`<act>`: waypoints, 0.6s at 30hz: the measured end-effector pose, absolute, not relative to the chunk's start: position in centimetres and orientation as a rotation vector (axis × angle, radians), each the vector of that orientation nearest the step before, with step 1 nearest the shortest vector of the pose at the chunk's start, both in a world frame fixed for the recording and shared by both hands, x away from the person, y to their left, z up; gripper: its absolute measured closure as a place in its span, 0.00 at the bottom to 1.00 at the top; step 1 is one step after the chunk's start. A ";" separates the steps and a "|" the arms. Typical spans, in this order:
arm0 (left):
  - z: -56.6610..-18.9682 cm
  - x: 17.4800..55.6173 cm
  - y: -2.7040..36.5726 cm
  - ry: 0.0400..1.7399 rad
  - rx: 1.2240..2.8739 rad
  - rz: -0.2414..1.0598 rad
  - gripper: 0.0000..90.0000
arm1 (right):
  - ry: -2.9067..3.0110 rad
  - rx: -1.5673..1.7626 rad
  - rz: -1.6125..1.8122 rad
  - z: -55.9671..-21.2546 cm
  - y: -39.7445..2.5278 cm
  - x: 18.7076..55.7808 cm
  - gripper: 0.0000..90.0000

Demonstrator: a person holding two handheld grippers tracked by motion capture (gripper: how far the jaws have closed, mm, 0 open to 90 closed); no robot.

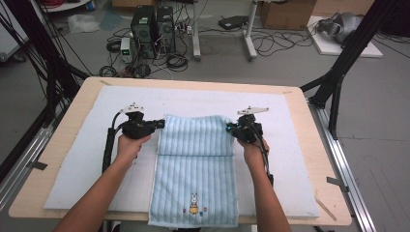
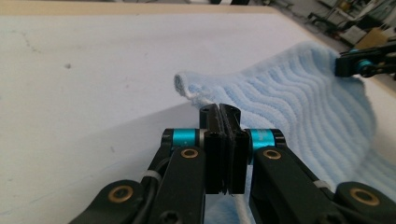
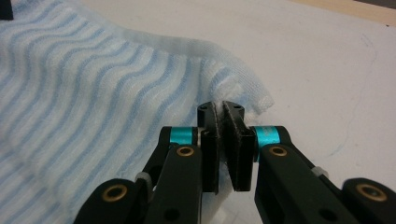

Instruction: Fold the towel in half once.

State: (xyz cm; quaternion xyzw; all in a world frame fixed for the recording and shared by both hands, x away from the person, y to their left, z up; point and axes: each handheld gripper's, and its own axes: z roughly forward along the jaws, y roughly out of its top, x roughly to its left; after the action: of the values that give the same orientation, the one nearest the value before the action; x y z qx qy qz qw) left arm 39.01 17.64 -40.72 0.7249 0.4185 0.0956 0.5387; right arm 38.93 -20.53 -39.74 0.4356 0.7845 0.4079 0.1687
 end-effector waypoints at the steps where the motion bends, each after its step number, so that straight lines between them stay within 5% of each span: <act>1: -40.5 38.7 17.7 0.987 1.722 0.225 0.98 | 2.226 1.231 1.166 -39.6 -20.7 38.7 0.95; 18: -41.5 31.2 19.1 0.925 1.699 0.174 0.98 | 2.223 1.133 1.286 -39.2 -21.2 31.3 0.95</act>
State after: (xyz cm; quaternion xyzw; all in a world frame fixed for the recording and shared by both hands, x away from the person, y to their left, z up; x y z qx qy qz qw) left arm 31.24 19.05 -41.55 0.7223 0.3930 0.0741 0.5642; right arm 31.26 -21.19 -39.24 0.3979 0.7809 0.4518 0.1663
